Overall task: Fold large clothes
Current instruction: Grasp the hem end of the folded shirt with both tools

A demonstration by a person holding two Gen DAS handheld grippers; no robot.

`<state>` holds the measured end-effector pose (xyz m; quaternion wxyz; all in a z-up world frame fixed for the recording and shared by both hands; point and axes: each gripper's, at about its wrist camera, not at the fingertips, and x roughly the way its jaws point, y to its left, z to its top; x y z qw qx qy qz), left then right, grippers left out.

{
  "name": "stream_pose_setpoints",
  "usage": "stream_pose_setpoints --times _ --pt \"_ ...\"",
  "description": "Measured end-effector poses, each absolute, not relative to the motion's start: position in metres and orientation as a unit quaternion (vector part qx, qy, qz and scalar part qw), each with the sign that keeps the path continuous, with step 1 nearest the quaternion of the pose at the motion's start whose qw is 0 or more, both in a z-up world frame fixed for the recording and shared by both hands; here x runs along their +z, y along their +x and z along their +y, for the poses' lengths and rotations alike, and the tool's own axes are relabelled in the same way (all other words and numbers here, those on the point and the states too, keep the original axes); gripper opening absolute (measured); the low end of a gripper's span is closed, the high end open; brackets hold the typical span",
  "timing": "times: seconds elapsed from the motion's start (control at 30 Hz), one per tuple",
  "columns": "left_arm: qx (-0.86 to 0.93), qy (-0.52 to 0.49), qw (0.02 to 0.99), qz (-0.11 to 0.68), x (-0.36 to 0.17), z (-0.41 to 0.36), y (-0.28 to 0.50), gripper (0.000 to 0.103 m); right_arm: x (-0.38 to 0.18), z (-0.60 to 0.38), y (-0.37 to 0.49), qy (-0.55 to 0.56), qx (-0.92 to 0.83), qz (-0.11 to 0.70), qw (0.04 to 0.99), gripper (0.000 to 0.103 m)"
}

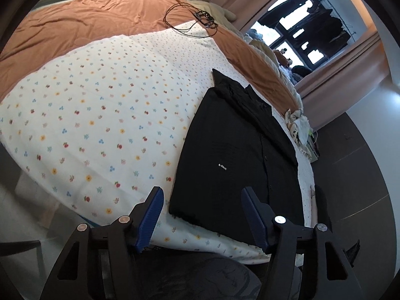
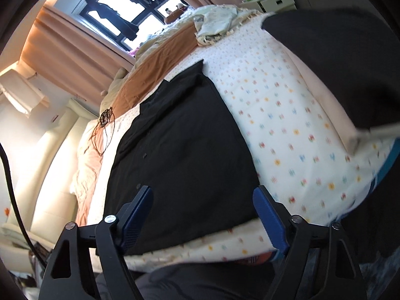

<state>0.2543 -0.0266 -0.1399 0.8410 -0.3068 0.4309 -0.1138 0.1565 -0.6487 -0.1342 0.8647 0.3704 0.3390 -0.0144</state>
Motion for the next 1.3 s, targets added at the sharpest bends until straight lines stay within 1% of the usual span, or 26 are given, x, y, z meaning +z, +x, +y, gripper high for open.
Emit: stream_pose_setpoints --times 0.1,0.17,0.27,0.4,0.73,0.87,1.03,1.17,1.3 --pt "-0.121 -0.320 0.833 0.435 -0.150 -0.024 0.247 0.062 -0.149 -0.651 0.149 0.379 -0.008 0.347 0.858 0.072" --pt "-0.127 -0.326 0.826 0.442 -0.156 -0.025 0.245 0.055 -0.157 -0.652 0.146 0.386 -0.003 0.353 0.852 0.070" --pt "-0.129 -0.335 0.818 0.448 -0.167 -0.028 0.246 0.053 -0.169 -0.651 0.143 0.392 0.005 0.360 0.847 0.069" --pt "-0.132 -0.351 0.805 0.460 -0.182 -0.029 0.254 0.049 -0.186 -0.650 0.146 0.407 0.015 0.370 0.835 0.061" --pt "-0.134 -0.383 0.762 0.505 -0.220 -0.036 0.285 0.049 -0.209 -0.660 0.166 0.447 0.011 0.368 0.815 0.061" --pt "-0.158 -0.400 0.746 0.508 -0.224 -0.040 0.292 0.049 -0.206 -0.663 0.171 0.465 0.026 0.351 0.812 0.061" --pt "-0.189 -0.415 0.741 0.493 -0.217 -0.042 0.295 0.049 -0.188 -0.672 0.168 0.466 0.050 0.303 0.830 0.061" --pt "-0.184 -0.420 0.736 0.498 -0.226 -0.040 0.297 0.049 -0.187 -0.674 0.172 0.445 0.033 0.315 0.838 0.061" --pt "-0.186 -0.428 0.731 0.497 -0.232 -0.039 0.297 0.049 -0.205 -0.674 0.179 0.452 0.021 0.338 0.825 0.061"
